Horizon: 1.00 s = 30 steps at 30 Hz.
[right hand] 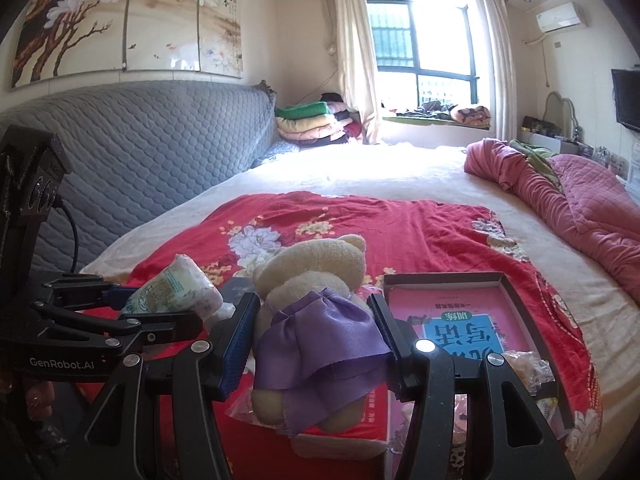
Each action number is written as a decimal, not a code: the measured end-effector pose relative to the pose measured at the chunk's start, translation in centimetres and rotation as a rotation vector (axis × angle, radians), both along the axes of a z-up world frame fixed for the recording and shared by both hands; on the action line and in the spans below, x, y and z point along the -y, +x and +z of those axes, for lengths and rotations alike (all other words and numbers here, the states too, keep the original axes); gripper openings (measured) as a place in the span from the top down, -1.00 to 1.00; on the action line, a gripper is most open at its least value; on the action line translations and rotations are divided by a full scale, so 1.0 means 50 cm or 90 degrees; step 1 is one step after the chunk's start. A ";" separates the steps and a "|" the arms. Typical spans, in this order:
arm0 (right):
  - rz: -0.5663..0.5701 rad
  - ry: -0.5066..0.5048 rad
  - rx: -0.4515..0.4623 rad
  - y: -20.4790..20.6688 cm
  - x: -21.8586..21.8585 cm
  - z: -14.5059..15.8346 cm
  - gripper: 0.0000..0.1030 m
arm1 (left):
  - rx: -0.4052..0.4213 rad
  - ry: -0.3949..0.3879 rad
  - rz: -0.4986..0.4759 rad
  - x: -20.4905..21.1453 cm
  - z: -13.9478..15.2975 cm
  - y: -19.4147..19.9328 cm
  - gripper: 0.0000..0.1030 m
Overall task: Organize soft objects
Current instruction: 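Carry the tissue pack and teddy bear in both tools over the pink book box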
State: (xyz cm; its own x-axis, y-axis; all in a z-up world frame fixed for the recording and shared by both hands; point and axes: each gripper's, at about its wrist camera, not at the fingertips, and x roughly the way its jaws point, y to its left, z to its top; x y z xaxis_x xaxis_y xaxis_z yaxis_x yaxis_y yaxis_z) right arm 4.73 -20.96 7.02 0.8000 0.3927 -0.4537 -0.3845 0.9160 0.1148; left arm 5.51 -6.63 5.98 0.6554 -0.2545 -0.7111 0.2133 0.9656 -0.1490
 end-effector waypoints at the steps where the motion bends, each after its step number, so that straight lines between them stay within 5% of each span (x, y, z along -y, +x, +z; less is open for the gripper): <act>1: -0.005 0.004 0.002 0.001 0.007 0.003 -0.11 | 0.002 0.002 -0.003 0.008 0.003 0.000 0.01; 16: -0.107 0.043 0.005 0.006 0.137 0.006 -0.11 | 0.001 -0.007 -0.051 0.108 0.026 0.027 0.01; 30: -0.287 0.058 -0.030 0.007 0.325 -0.035 -0.11 | -0.025 0.010 -0.143 0.280 -0.010 0.087 0.01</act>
State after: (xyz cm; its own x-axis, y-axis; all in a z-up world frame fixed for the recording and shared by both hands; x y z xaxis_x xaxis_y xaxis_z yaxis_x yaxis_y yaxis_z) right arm 5.06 -37.20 5.25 0.8793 0.0502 -0.4737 0.0579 0.9758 0.2108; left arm 9.86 -20.63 5.50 0.5545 -0.3803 -0.7402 0.4179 0.8964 -0.1475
